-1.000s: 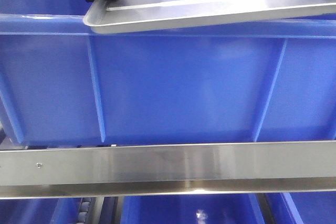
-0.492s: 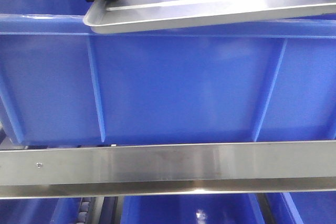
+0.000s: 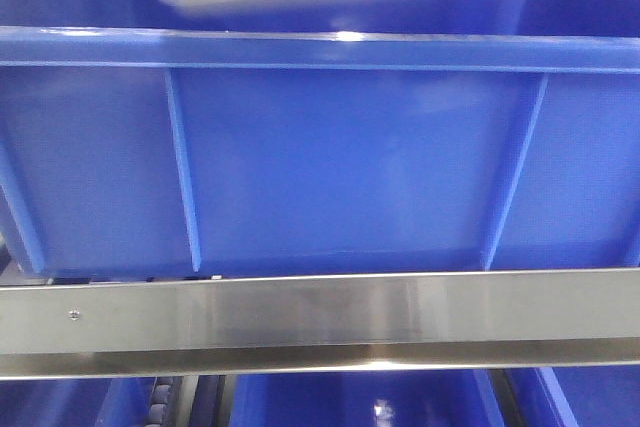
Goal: Grab silver tray and place in blue box
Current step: 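Lower the tray into the blue bin and open both grippers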
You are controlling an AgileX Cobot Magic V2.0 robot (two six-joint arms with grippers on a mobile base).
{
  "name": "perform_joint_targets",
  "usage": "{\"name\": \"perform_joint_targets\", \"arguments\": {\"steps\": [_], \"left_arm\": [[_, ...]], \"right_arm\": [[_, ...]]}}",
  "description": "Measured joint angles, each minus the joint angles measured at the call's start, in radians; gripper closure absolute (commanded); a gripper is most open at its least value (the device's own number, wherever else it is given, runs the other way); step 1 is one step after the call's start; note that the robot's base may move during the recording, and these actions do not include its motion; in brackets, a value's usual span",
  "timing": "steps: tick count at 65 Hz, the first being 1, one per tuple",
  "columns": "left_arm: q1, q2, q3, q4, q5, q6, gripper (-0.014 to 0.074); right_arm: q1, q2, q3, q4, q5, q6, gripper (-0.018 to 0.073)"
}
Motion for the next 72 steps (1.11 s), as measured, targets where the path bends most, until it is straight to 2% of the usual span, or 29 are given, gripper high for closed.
{"name": "perform_joint_targets", "arguments": {"steps": [10,31,44,58,64,69,72], "left_arm": [[0.041,0.0,-0.025,0.034,-0.046,0.004,0.0694],[0.2,0.136,-0.026,0.008,-0.122,0.048,0.0694],[0.236,0.269,-0.026,-0.009,-0.162,0.056,0.0694],[0.24,0.339,-0.026,-0.015,-0.185,0.056,0.0664],[0.24,0.345,-0.026,-0.017,-0.185,0.065,0.0589],[0.24,0.348,-0.026,-0.019,-0.187,0.084,0.0476],[0.24,0.349,-0.026,-0.021,-0.189,0.092,0.0351]], "right_arm": [[-0.002,0.06,-0.073,-0.014,-0.044,-0.008,0.0503],[-0.024,0.329,-0.099,-0.015,-0.207,-0.01,0.0503],[-0.051,0.473,-0.099,-0.015,-0.245,-0.008,0.0503],[-0.067,0.534,-0.099,-0.015,-0.26,-0.008,0.049],[-0.068,0.536,-0.099,-0.015,-0.263,-0.008,0.0403],[-0.068,0.536,-0.099,-0.024,-0.262,-0.012,0.026],[-0.068,0.536,-0.099,-0.029,-0.26,-0.015,0.0118]]}}
